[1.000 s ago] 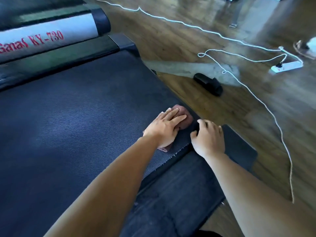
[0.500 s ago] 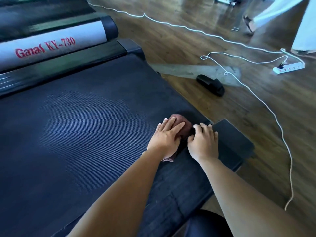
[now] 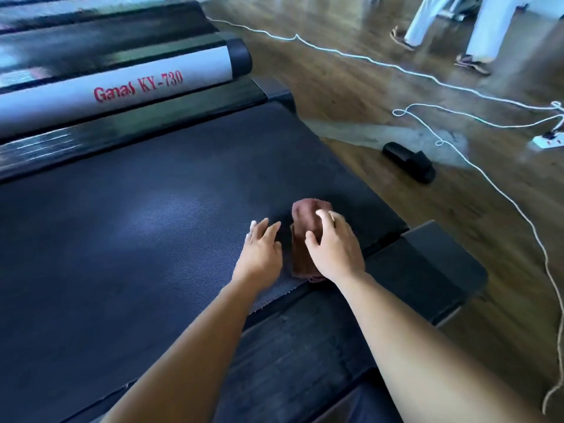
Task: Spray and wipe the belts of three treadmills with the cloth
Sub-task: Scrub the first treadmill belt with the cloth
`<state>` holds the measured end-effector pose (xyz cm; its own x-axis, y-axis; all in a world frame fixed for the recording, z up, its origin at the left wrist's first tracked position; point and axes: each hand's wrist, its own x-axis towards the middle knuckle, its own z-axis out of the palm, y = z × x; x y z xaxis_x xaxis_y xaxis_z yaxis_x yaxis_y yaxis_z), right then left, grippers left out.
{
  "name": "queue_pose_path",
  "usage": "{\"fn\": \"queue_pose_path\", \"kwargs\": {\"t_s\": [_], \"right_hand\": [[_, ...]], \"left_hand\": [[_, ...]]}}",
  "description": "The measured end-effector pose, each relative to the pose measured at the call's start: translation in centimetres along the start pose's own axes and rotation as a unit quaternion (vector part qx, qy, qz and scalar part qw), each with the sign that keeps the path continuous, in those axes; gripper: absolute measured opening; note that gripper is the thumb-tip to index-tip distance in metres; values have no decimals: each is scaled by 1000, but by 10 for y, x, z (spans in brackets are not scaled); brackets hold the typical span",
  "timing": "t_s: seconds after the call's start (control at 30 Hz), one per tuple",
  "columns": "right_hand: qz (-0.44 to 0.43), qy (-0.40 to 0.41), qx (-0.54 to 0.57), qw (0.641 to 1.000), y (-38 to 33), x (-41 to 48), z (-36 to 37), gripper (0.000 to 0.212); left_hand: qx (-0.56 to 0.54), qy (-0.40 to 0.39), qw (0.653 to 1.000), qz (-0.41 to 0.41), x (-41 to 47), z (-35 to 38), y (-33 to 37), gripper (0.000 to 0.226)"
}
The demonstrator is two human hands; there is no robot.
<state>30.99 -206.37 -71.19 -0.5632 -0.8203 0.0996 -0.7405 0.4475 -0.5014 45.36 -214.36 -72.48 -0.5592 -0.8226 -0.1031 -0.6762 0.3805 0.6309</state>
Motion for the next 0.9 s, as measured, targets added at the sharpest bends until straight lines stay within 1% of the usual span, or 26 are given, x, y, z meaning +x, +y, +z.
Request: {"fn": "queue_pose_path", "kwargs": {"t_s": [0.1, 0.17, 0.23, 0.37, 0.5, 0.63, 0.9], "right_hand": [[-8, -27, -17, 999, -14, 3, 11, 68], [9, -57, -33, 998, -21, 4, 21, 79], [33, -63, -44, 997, -25, 5, 31, 85], [57, 4, -44, 997, -29, 4, 43, 79], [40, 45, -36, 998, -23, 2, 53, 72], [33, 34, -25, 999, -19, 4, 58, 66], [27, 13, -15, 999, -25, 5, 52, 60]], "left_hand": [[98, 1, 995, 0, -9, -11, -20, 52], [136, -5, 991, -7, -15, -17, -31, 54], [158, -12, 987, -12, -20, -21, -39, 55], [167, -16, 986, -19, -28, -24, -52, 56], [169, -4, 986, -8, -33, -20, -60, 57], [167, 5, 986, -5, -34, -17, -62, 57], [143, -1, 990, -15, -43, -25, -62, 54]]}}
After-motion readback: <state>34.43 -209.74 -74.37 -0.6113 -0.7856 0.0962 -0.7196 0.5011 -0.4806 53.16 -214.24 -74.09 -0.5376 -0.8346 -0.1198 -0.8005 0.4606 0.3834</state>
